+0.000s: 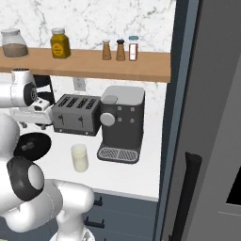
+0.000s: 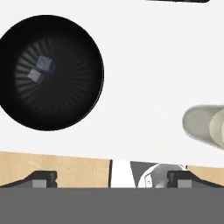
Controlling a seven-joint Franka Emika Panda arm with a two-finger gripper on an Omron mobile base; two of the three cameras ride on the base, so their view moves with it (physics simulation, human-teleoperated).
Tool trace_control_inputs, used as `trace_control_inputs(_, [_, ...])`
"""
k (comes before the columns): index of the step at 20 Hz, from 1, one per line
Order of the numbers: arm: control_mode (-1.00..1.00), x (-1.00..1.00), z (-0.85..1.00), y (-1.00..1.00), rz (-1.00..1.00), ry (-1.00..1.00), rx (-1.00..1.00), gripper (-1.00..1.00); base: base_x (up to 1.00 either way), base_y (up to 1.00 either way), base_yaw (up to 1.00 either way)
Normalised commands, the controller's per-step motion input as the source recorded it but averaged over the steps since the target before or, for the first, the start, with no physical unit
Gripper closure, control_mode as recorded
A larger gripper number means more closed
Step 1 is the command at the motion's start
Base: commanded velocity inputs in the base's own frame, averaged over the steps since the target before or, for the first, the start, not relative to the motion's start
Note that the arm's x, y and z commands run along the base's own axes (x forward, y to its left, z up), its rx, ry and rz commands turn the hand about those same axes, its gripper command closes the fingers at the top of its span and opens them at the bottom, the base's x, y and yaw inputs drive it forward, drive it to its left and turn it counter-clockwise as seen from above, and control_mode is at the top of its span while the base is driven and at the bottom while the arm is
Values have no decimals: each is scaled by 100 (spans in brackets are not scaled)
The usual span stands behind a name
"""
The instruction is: Grab a lemon wedge from the fridge and one ice cube from the ice bowl, and put them in the glass of lemonade.
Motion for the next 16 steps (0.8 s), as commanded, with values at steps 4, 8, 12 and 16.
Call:
trace_control_inputs(4, [-100,49,-59,1,3,1,9,-100,0,0,0])
trace_control_inputs(8, [-100,71,-28,37,0,2,-10,-100,0,0,0])
trace_control_inputs(12, [-100,32,-46,61,0,7,-17,-100,0,0,0])
trace_control_inputs(16, [-100,10,-55,64,0,1,-6,-100,0,0,0])
